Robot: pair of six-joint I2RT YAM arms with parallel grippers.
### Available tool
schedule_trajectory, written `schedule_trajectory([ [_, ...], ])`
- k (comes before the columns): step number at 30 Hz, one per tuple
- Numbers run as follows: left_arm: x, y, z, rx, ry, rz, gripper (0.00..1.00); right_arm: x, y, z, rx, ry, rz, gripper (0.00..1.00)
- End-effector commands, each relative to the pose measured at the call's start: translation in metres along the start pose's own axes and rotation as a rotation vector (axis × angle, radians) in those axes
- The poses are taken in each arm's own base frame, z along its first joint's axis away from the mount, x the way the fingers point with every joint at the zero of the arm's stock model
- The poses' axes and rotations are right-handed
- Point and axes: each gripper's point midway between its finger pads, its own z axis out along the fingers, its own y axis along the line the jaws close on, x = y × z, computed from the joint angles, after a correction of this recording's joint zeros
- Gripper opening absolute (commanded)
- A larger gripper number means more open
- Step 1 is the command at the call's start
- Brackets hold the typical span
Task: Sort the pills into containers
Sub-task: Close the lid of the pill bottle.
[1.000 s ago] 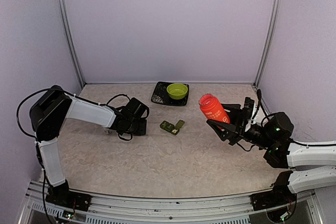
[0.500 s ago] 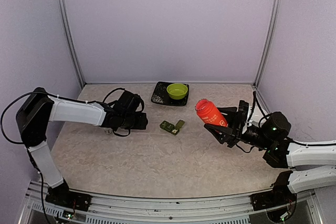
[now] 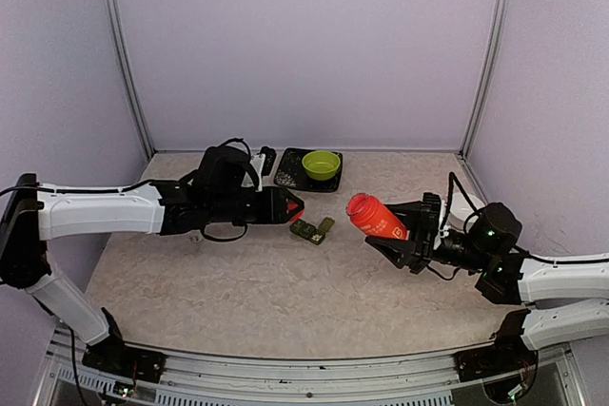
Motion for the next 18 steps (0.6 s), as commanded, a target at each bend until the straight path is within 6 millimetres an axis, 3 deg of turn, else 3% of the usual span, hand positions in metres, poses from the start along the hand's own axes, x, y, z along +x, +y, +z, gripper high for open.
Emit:
schedule_trajectory([
  [1,-0.023,-0.064,-0.023,0.239,-0.055,-0.028,0.53,0.003,0.003,0.005,-0.030,0.013,-0.004,0.18],
  [10,-0.037,-0.119,-0.051,0.481,-0.081,-0.075,0.54,0.014,0.005,0.009,-0.024,0.048,-0.019,0.19],
  [18,-0.034,-0.151,-0.062,0.605,-0.053,-0.094,0.53,0.013,0.000,0.012,0.011,0.059,-0.044,0.18],
])
